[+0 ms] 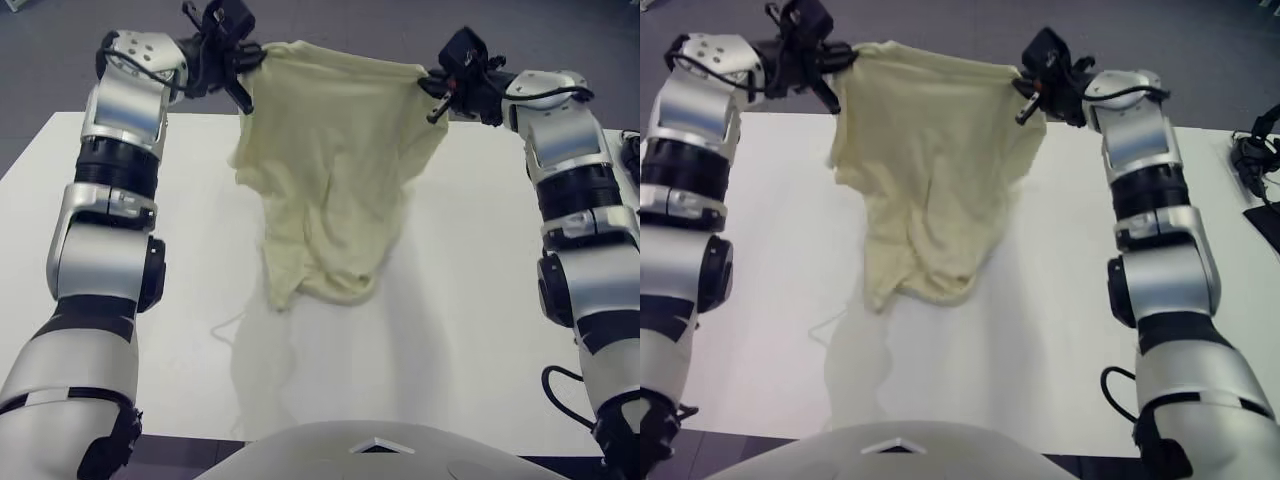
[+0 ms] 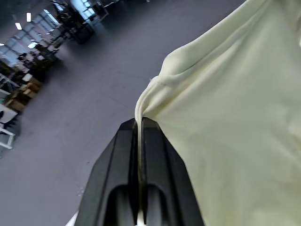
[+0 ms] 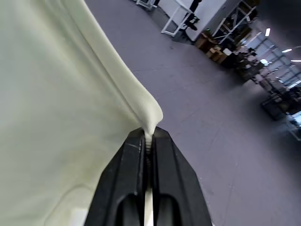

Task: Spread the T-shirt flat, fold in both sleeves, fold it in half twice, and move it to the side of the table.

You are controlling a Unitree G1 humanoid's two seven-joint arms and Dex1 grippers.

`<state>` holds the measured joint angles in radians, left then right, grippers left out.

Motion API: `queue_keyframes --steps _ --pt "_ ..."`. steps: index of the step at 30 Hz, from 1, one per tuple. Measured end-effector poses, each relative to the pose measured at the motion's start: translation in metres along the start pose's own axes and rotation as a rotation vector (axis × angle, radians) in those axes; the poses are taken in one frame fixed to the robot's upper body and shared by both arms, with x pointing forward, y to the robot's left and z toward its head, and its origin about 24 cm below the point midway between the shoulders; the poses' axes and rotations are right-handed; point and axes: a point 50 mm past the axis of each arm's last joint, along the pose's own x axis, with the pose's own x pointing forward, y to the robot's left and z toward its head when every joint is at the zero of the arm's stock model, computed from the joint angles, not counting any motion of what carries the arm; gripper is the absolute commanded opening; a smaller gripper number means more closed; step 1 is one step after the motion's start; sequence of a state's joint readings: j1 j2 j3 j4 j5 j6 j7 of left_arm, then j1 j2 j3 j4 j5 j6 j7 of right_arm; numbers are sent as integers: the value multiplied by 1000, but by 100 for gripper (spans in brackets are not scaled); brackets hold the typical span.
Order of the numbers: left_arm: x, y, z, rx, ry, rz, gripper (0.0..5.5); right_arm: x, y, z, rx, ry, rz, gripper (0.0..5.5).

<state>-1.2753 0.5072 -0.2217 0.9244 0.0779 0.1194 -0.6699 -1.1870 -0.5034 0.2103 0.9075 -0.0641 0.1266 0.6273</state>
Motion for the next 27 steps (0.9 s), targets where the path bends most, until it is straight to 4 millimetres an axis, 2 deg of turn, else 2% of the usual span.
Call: queue_keyframes --steps 4,7,9,13,16,19,23,27 --pt "12 13 23 184 17 205 2 11 -17 25 -117 5 -222 0" --pt "10 26 49 316 -15 351 2 9 -31 54 -211 -52 -371 0" --pt "7 32 57 363 -23 421 2 7 -36 64 -280 -62 -437 0" --pt "6 35 64 432 -29 503 2 7 -36 69 -403 -55 -496 0" --pt "7 34 64 491 -32 502 2 8 -35 71 -475 -67 -504 0" --pt "9 25 52 524 -55 401 2 8 -29 65 -504 -107 -416 0" --pt "4 -4 -2 498 -33 192 2 3 -13 19 -445 -96 -197 0" --pt "-9 -25 -22 447 -31 100 2 -8 1 -6 -364 -87 -68 0"
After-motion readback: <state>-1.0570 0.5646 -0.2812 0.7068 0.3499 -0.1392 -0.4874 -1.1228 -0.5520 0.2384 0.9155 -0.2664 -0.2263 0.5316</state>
